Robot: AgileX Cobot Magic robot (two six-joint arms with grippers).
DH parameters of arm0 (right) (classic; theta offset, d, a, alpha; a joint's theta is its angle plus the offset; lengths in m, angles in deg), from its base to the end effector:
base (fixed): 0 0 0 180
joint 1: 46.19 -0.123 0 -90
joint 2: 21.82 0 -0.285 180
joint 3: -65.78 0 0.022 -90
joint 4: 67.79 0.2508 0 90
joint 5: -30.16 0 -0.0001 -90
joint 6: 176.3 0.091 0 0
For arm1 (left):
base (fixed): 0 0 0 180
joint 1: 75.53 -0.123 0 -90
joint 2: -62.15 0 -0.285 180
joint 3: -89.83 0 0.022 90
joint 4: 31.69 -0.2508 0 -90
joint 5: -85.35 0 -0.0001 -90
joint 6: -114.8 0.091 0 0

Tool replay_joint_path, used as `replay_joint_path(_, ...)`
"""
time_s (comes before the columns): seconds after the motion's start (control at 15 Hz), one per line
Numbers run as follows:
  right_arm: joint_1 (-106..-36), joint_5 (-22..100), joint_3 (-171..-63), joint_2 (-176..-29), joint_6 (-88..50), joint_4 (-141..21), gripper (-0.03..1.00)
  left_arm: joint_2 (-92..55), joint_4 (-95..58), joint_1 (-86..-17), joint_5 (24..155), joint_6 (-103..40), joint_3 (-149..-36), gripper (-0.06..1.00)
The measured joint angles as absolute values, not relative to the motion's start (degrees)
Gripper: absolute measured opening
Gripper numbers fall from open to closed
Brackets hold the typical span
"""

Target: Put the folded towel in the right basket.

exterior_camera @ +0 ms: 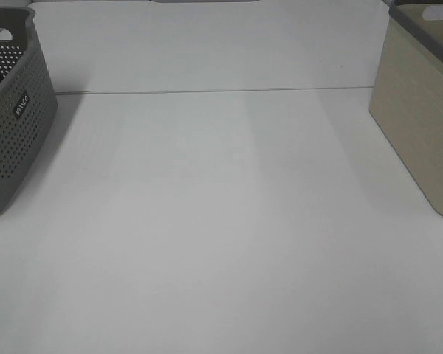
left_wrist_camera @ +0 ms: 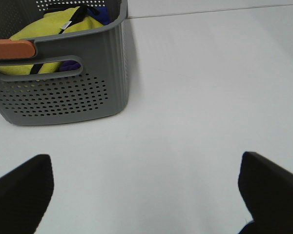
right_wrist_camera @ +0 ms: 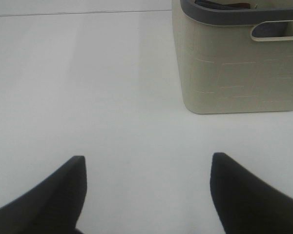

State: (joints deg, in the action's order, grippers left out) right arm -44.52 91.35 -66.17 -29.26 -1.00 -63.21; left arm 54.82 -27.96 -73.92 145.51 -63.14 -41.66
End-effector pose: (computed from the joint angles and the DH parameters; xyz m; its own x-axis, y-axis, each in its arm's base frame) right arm -0.0071 0.0066 0.2794 -0.4457 -0.0303 -0.8947 -0.0529 0.9986 -0.0075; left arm -0.0060 -0.0050 0.2785 -0.4371 0.0158 -0.8993 0.0803 0.9965 -0.0215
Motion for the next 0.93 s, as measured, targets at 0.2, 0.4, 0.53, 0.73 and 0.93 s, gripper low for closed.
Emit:
replay_joint_path(0.2,-44.52,91.35,-66.06,-29.20,-1.00,-63.21,0.68,54.82,-27.96,-73.92,145.51,-63.14,-41.66,0.98)
replay_joint_path(0.4,-44.52,91.35,-66.06,-29.20,-1.00,-63.21,0.68,54.82,-27.96,-73.92,145.51,-63.14,-41.66,0.98)
replay_joint_path(0.53,-44.52,91.35,-66.06,-29.20,-1.00,-63.21,0.68,54.82,-27.96,-73.92,145.51,-63.14,-41.66,0.98)
replay_joint_path(0.73,-44.52,91.35,-66.06,-29.20,-1.00,-63.21,0.68,54.82,-27.96,-73.92,145.51,-63.14,-41.66,0.98)
replay_joint_path(0.93,-44.52,91.35,-66.06,-29.20,-1.00,-63.21,0.68,54.82,-27.96,-73.92,145.51,-63.14,-41.66,0.98)
